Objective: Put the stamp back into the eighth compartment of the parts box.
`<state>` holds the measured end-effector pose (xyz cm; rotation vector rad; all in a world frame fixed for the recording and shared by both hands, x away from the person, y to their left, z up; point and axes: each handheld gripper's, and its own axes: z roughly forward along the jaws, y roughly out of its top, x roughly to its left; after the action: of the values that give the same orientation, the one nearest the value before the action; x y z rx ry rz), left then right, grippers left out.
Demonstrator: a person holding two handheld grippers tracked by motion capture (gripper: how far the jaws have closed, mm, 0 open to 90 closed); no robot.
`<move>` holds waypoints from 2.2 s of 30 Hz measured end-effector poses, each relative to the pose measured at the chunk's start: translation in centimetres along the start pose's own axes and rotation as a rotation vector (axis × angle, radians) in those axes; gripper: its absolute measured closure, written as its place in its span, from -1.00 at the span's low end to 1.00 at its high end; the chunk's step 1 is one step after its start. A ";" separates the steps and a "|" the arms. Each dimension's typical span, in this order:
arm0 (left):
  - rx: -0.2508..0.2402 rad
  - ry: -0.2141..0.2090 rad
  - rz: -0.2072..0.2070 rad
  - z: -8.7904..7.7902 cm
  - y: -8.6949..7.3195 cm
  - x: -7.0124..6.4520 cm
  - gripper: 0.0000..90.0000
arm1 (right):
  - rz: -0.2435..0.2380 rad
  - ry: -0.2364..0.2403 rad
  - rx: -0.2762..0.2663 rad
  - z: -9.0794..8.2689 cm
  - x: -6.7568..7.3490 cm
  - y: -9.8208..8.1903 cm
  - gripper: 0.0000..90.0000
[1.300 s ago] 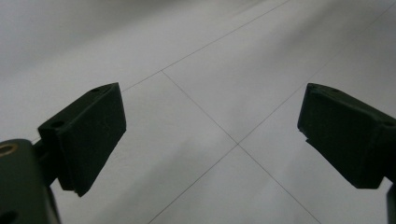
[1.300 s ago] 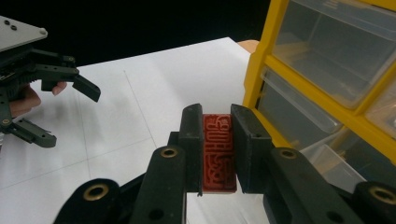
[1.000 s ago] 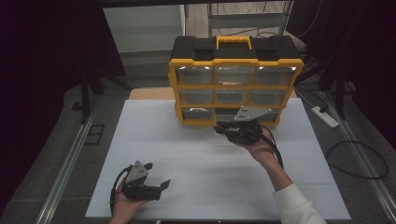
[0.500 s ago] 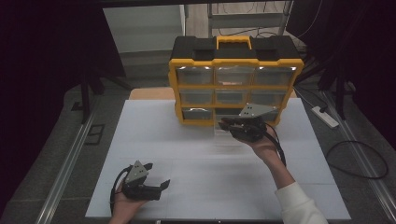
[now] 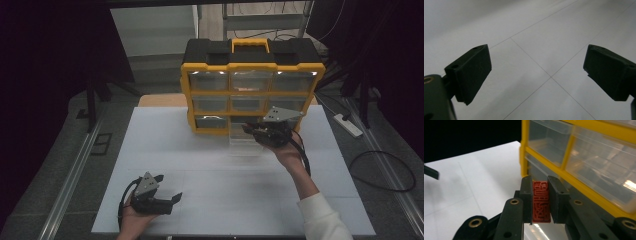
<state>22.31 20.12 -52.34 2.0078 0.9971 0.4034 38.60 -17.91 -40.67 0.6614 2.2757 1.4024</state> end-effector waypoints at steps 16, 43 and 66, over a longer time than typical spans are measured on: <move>0.002 0.001 0.001 0.0 0.0 0.0 -0.82 | 0.043 -0.071 0.037 0.8 -2.5 -1.7 0.68; 0.003 -0.005 0.005 0.0 0.0 0.0 -0.82 | 0.052 -0.113 0.072 2.6 -2.5 -2.8 -0.18; 0.001 -0.004 0.005 0.1 0.0 0.2 -0.82 | 0.077 -0.109 0.013 1.9 -1.6 -2.2 -0.48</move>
<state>22.45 20.23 -52.39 2.0112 0.9909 0.4018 40.52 -18.32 -43.34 0.8177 2.1975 1.3520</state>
